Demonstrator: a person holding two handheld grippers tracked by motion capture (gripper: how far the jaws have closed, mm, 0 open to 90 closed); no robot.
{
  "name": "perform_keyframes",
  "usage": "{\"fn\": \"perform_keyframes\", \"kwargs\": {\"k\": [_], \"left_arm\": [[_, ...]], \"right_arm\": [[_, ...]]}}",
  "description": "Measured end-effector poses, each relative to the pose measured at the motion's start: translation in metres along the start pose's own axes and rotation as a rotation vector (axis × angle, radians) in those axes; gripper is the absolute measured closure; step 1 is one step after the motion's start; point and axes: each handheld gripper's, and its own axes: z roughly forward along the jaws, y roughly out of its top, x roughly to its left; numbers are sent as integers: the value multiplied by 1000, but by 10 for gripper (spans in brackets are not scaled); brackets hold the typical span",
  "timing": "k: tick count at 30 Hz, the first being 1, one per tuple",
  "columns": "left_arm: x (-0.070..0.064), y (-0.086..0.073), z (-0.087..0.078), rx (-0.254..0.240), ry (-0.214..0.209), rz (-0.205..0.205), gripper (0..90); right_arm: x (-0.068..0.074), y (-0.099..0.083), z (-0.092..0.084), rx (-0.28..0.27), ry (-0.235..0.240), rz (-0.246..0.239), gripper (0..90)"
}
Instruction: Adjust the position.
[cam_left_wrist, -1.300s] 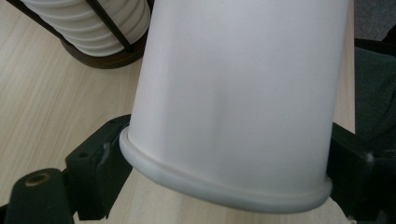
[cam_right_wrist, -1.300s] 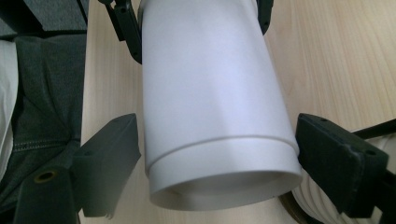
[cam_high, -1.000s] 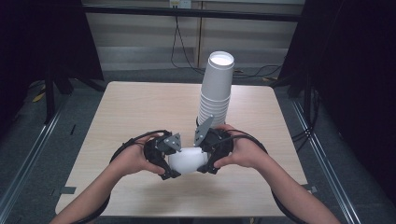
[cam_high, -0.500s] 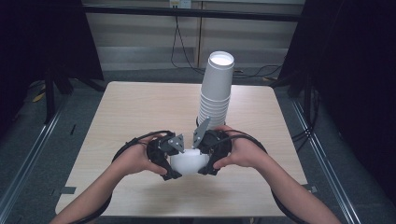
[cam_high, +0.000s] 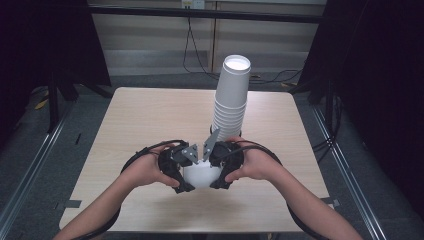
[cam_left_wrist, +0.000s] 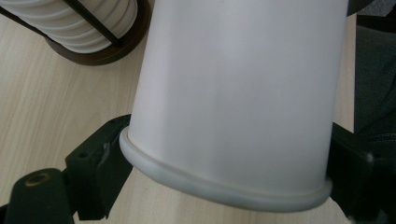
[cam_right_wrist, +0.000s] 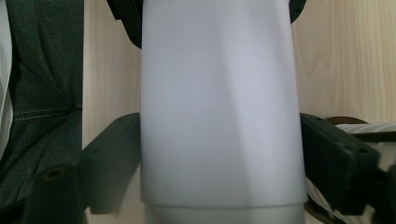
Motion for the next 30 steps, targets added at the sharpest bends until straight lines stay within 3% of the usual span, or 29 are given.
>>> {"fn": "perform_keyframes", "kwargs": {"k": [9, 16, 21, 30], "left_arm": [[0, 1, -1, 3, -6, 10, 134], [1, -1, -2, -13, -4, 16, 127], [2, -4, -3, -46, -1, 36, 106], [5, -12, -7, -128, -25, 18, 93]], "right_arm": [[2, -3, 6, 18, -8, -17, 242], [2, -7, 6, -18, -17, -14, 247], [4, -9, 5, -33, -28, -4, 246], [4, -16, 2, -66, -22, 22, 246]]}}
